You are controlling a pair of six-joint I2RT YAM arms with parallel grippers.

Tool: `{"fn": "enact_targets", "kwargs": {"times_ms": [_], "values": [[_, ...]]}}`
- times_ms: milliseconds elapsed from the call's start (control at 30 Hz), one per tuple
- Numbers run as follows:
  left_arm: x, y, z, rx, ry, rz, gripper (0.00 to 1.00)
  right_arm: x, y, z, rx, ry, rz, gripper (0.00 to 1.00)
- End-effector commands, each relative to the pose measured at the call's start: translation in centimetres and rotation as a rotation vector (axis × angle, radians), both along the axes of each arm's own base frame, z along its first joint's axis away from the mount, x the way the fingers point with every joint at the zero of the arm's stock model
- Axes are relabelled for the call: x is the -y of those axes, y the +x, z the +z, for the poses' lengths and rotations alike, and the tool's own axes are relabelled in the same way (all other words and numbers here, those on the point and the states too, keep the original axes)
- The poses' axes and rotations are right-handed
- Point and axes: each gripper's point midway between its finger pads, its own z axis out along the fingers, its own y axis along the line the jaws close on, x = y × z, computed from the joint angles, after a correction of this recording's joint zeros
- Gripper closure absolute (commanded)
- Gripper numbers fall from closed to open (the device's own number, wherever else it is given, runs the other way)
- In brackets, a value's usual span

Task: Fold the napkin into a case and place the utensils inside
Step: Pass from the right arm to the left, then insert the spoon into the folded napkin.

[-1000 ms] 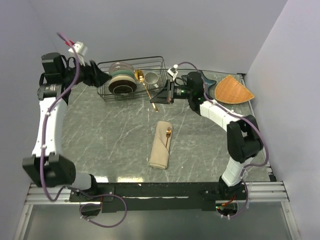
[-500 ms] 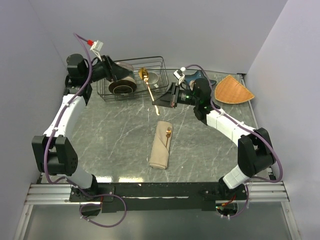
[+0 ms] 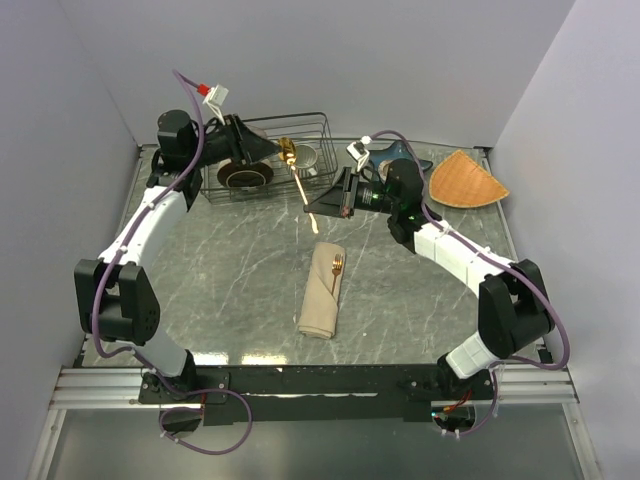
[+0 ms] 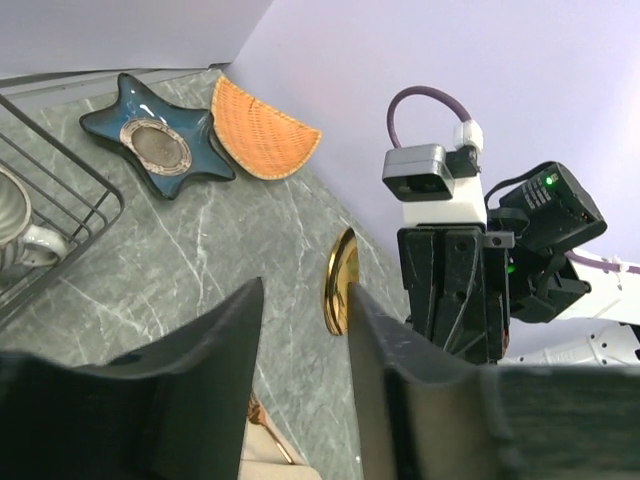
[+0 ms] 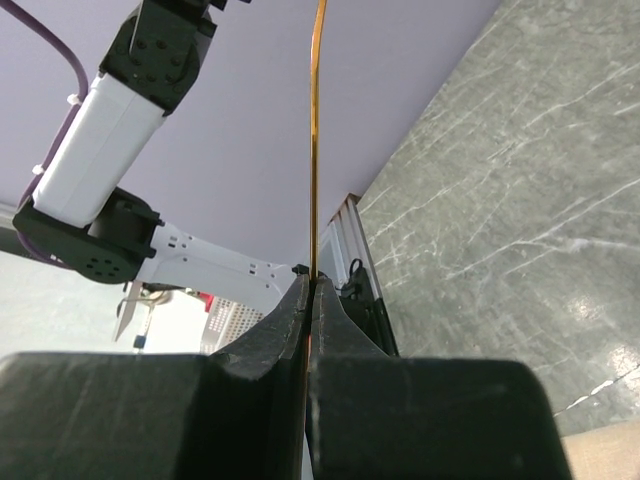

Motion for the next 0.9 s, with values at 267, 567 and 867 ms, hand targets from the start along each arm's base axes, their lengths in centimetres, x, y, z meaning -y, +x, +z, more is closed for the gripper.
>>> {"fn": "enact_targets", "kwargs": {"times_ms": [267,567,867], "values": [[2.0,-0.3,0.0,0.028,0.012,-0.065,0.99,0.1,-1.7,1.4,0.065,0.002,0.017,1.00],[3.8,-0.8,-6.6,-0.037,0.120,-0.217,0.99,5.8,1.0,-2.0,0.063,-0.218,-0.070,0.26],[7.4,-0.2,-14.5,-0.067,0.210,-0.362,0.99,12.1,1.8,-6.5,0.000,-0.374,-0.170,0.09]]}}
